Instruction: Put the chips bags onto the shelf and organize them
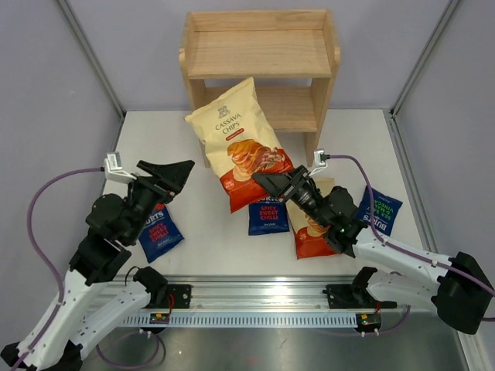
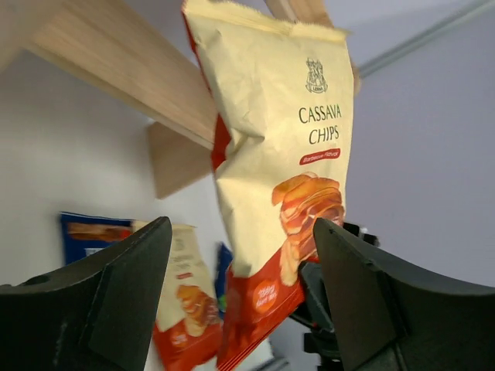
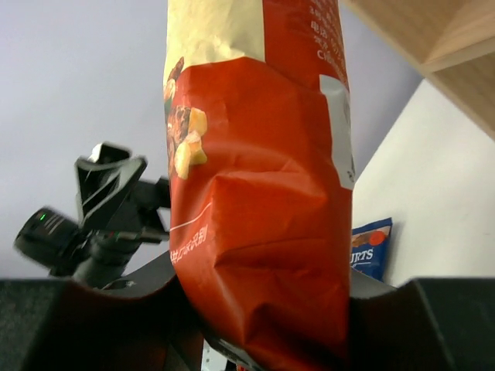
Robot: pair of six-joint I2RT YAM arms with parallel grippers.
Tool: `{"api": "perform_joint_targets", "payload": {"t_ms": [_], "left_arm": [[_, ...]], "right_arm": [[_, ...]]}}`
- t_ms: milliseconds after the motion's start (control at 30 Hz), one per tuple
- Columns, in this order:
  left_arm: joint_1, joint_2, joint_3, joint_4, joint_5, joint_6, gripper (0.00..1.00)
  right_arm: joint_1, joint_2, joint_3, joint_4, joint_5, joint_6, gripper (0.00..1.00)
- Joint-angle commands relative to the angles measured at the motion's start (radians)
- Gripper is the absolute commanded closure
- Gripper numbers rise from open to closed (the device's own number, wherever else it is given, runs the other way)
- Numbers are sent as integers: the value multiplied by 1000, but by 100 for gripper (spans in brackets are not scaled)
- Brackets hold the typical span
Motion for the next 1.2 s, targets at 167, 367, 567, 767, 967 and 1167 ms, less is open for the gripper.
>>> {"api": "perform_joint_targets", "payload": {"t_ms": [167, 367, 567, 767, 967, 1167], "left_arm": [[-1, -68, 246, -553, -291, 365, 11], [-1, -146, 246, -609, -283, 543, 1], [-2, -261, 96, -575, -295, 611, 1], [-2, -330, 36, -543, -297, 608, 1], [-1, -359, 22, -551, -306, 606, 1], [-1, -398, 13, -546, -302, 615, 1]], "right_arm": [[-52, 38, -39, 3, 212, 198, 77], [-77, 151, 11, 64, 267, 234, 78], [-152, 283, 149, 8, 311, 276, 78], [-180, 473, 393, -83, 318, 319, 79], [-181, 700, 669, -209, 376, 370, 80], [-181, 880, 881, -288, 399, 392, 81]]}}
